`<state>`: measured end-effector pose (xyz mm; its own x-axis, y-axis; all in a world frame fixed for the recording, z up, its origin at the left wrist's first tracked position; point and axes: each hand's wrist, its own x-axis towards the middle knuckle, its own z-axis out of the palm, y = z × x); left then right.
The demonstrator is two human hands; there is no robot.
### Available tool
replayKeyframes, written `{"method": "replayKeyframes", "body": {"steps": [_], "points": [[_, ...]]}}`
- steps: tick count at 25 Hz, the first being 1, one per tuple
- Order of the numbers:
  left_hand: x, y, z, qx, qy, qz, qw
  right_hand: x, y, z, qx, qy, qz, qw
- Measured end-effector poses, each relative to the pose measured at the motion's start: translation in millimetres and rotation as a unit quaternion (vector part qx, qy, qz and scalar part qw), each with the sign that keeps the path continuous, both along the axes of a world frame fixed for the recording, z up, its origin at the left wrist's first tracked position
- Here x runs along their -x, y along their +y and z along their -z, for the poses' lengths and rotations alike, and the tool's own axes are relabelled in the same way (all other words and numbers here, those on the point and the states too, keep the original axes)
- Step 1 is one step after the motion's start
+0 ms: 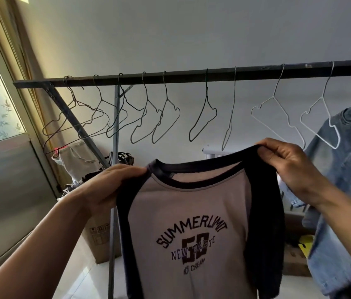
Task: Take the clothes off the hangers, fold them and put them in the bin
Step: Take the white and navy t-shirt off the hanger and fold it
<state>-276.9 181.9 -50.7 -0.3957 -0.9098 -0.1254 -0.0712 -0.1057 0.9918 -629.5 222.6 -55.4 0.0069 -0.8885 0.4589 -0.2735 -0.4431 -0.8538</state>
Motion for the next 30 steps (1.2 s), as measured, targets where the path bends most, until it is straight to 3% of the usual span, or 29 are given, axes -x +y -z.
{"method": "replayKeyframes", "body": {"steps": [5, 9, 12, 14, 17, 19, 21, 23, 25, 28, 30], "points": [[11.8, 3.9, 13.4, -0.125, 0.139, 0.006, 0.982, -6.9, -3.3, -3.1, 0.021, -0.035, 0.006, 0.999], [7.0, 4.3, 24.1, -0.119, 0.132, 0.039, 0.983, -10.6, -7.4, -3.9, 0.039, -0.047, 0.024, 0.998], [9.6, 10.1, 24.7, -0.011, 0.09, 0.068, 0.994, -13.2, -9.2, -3.8, 0.045, -0.046, 0.036, 0.997], [16.6, 15.5, 18.5, 0.079, 0.073, 0.003, 0.994, -15.9, -9.3, -3.6, 0.052, -0.043, 0.049, 0.997], [21.6, 16.9, 8.8, 0.236, 0.078, -0.146, 0.958, -19.1, -8.3, -4.9, 0.038, -0.097, 0.023, 0.994], [20.7, 20.4, 1.5, 0.266, 0.121, -0.141, 0.946, -22.4, -5.8, -6.0, -0.013, -0.167, -0.041, 0.985], [19.5, 22.8, -0.3, 0.268, 0.122, -0.115, 0.949, -23.7, -7.9, -1.9, -0.015, -0.117, -0.023, 0.993], [19.7, 23.8, -1.4, 0.288, 0.05, -0.134, 0.947, -24.1, -10.8, 3.5, 0.022, -0.023, 0.024, 0.999], [20.6, 21.5, -4.3, 0.303, -0.028, -0.159, 0.939, -20.6, -9.5, 4.6, 0.011, -0.004, -0.003, 1.0], [8.0, 15.9, -7.8, 0.239, -0.041, -0.12, 0.963, -12.2, -1.8, 0.8, -0.071, 0.048, -0.07, 0.994], [3.8, 19.1, -8.4, 0.196, -0.052, -0.071, 0.977, -11.6, 0.4, 1.8, -0.093, 0.068, -0.058, 0.992]]}}
